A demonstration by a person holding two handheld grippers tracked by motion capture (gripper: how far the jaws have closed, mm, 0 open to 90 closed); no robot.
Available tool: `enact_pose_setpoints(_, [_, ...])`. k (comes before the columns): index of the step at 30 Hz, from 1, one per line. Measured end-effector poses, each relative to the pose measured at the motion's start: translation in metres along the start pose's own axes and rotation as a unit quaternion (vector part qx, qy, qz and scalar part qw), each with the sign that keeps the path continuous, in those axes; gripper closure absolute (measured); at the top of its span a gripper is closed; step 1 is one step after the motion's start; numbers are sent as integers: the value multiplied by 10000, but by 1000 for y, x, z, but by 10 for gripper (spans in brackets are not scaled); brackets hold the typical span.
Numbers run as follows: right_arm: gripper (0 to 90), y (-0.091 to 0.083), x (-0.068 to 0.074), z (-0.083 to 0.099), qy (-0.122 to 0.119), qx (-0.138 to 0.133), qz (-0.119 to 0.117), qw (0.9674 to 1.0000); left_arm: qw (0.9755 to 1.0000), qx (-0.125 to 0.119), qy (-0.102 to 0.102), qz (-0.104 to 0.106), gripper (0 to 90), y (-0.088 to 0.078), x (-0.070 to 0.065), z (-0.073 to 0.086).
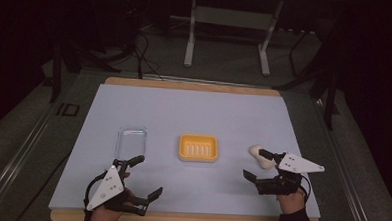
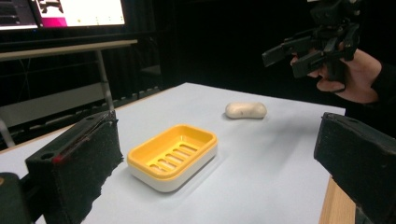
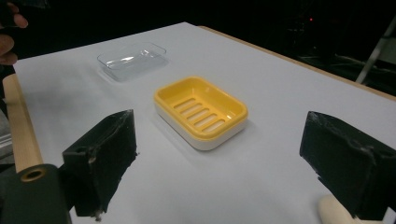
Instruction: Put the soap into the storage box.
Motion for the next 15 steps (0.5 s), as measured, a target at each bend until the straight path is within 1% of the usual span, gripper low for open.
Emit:
enact_pose_setpoints(1, [109, 0, -2, 1, -16, 26, 59, 10000, 10000, 4, 18, -18, 8, 0, 0, 0])
enact_pose_setpoints(3, [109, -1, -2, 0, 8, 13, 55, 10000, 10000, -21, -23, 2, 8, -1, -1, 0])
enact_pose_setpoints(5, [110, -2, -1, -2, 23, -74, 23, 10000, 10000, -20, -17, -12, 8, -1, -2, 0])
enact_pose_setpoints(6, [129, -2, -1, -3, -4, -115, 55, 9999, 10000, -17, -17, -17, 8, -2, -2, 0])
enact_pose_setpoints(8, [129, -1, 0, -3, -26, -123, 62, 9999, 10000, 4, -12, -33, 8, -2, -2, 1])
enact_pose_setpoints(9, [126, -1, -1, -2, -46, -99, 107, 9999, 10000, 7, -13, -45, 8, -3, -2, 1])
enact_pose_setpoints(10, [125, 0, 0, -2, -73, -128, 113, 9998, 10000, -19, -25, -59, 8, -3, -1, 0])
enact_pose_setpoints(11, [125, 0, 0, -2, -56, -122, 79, 9999, 10000, -30, -41, -65, 8, -4, -1, 0])
enact_pose_setpoints(12, [125, 0, 1, -1, -53, -97, 95, 9999, 10000, -24, -43, -66, 8, -4, 0, -1])
enact_pose_setpoints(15, [126, -2, 0, -2, -49, -159, 87, 9998, 10000, -30, -54, -72, 8, -3, 0, -1])
Point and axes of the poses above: each handheld gripper's, and its own axes: y roughly forward along the jaws, z roughly out of its underside, x roughly to its left, the point moved 9 cm from there along y, roughly forward along the jaws, and after that the axes turned 14 degrees about -y, right-handed, at the moved point
